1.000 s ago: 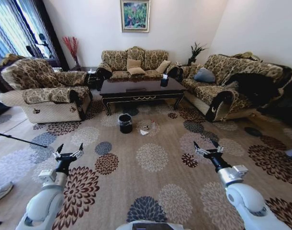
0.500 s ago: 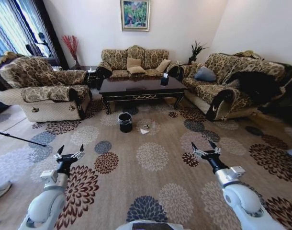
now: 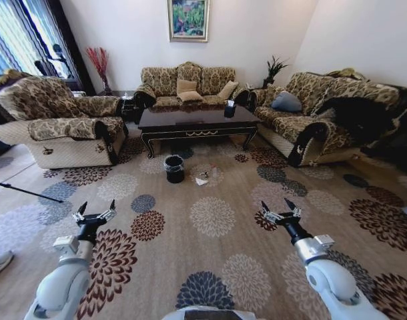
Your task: Move to the front of the table and pick up the trash from the floor, then place it into the trash bin.
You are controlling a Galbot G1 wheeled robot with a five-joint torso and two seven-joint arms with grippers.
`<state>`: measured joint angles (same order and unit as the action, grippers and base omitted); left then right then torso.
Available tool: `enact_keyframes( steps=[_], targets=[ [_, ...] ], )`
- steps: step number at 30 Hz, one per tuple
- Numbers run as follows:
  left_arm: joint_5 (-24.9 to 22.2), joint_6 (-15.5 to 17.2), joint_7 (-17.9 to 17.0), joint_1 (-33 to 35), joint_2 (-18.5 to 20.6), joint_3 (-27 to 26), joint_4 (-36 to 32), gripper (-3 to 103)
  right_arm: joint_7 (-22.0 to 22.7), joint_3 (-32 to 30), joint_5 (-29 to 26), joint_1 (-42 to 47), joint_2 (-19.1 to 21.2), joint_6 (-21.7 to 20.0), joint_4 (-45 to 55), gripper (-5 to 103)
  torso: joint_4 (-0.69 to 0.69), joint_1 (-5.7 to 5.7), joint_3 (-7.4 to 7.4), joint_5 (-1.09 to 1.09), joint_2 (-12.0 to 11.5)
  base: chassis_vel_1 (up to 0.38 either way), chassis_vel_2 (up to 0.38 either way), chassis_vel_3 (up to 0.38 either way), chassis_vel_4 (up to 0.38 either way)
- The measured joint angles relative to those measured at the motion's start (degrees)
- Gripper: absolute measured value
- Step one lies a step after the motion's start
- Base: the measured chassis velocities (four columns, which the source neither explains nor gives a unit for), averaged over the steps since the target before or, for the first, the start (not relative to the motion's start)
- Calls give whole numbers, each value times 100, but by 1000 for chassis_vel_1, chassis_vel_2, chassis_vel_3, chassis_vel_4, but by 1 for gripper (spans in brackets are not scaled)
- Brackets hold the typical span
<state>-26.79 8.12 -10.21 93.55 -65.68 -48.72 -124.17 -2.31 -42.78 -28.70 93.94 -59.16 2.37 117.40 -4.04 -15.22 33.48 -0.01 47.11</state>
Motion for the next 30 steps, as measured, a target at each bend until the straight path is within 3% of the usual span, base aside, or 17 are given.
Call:
enact_keyframes(
  steps=[8, 9, 20, 27, 30],
  targets=[
    [-87, -10, 77, 5, 40, -22, 59, 100, 1, -26, 30, 103, 3, 3, 16, 100, 0, 82, -102, 0, -184, 0, 0, 0, 0],
    [-55, -5, 57, -18, 44, 52, 66, 100, 5, -12, 48, 116, 36, 7, 6, 100, 0, 128, -167, 0, -293, 0, 0, 0, 0],
    [26, 38, -77, 107, 93, 107, 84, 100, 30, 206, 100, 81, -57, 40, -138, 100, 0, 238, -327, 0, -566, 0, 0, 0, 0],
    [-61, 165, -355, 499, 372, -58, -461, 100, 125, 145, -57, 208, 10, -1, -38, 100, -1, 298, -407, 1, -704, 0, 0, 0, 0],
    [-422, 318, -527, 616, 309, -145, -785, 100, 212, -37, -224, 368, 10, -61, 92, 100, 4, 348, -482, 3, -829, 0, 0, 0, 0]
  ],
)
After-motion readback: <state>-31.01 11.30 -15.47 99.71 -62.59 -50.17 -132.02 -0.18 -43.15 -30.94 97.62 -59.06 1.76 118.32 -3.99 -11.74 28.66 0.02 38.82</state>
